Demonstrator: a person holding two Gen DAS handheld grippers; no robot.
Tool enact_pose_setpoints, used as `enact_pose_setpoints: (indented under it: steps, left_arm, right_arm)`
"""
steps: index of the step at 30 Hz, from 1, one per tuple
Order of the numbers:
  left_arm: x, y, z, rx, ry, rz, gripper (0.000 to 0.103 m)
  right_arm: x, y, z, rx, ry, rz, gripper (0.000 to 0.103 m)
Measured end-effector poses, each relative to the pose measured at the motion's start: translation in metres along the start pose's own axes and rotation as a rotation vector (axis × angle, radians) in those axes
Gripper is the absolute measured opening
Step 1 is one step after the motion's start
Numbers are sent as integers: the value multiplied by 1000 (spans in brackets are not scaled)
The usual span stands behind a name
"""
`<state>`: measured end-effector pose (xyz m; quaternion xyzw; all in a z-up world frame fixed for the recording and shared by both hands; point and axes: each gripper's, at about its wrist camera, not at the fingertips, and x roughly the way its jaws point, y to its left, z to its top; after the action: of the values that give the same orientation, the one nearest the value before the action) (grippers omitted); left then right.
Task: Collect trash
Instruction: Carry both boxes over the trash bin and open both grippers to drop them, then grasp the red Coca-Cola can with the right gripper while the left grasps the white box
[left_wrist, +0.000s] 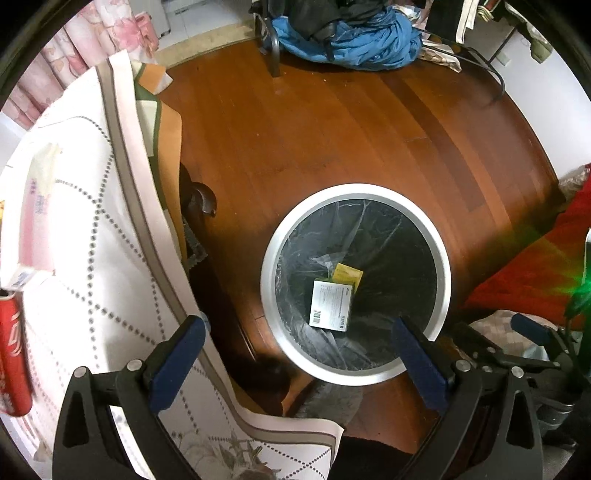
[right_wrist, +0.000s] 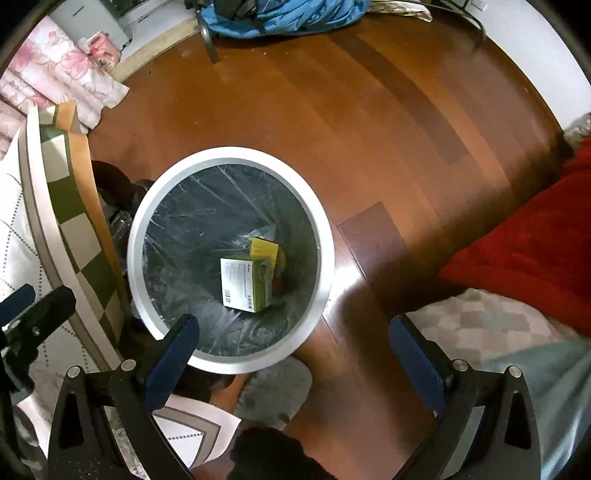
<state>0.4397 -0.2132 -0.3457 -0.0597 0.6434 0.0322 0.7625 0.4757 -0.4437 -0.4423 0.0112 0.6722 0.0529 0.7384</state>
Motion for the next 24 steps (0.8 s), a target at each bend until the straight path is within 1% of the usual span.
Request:
enact_pose_setpoints:
  steps: [4,8,16,20,22,23,24]
  left_arm:
    - [-15,-2,-6,5,-29,8,103]
    - [-40,-4,-11,6,-65,3,103]
    - [-113,-1,-23,4,-183,-21,103]
    - [-154,11,-29,-10,-251,-34,103]
    - [-180,29,-34,-34,-292,-33,103]
    - [-186,34,-36,-43,-301,-30,103]
    - [-199,50,-39,-65,-323,-23,103]
  right_arm:
    - [-23,-3,-9,7,-29,-2,103]
    - [-53,-3,-19,11,-69,0,103]
    - [-133,5,-37,30,-184,24,103]
    - [-179,19,-46,42,-251,68,103]
    - [-199,32,-51,36,-276,96,103]
    - [-207,40,-53,29,-285,110,103]
    - [-215,51,-55,18,-293,127,103]
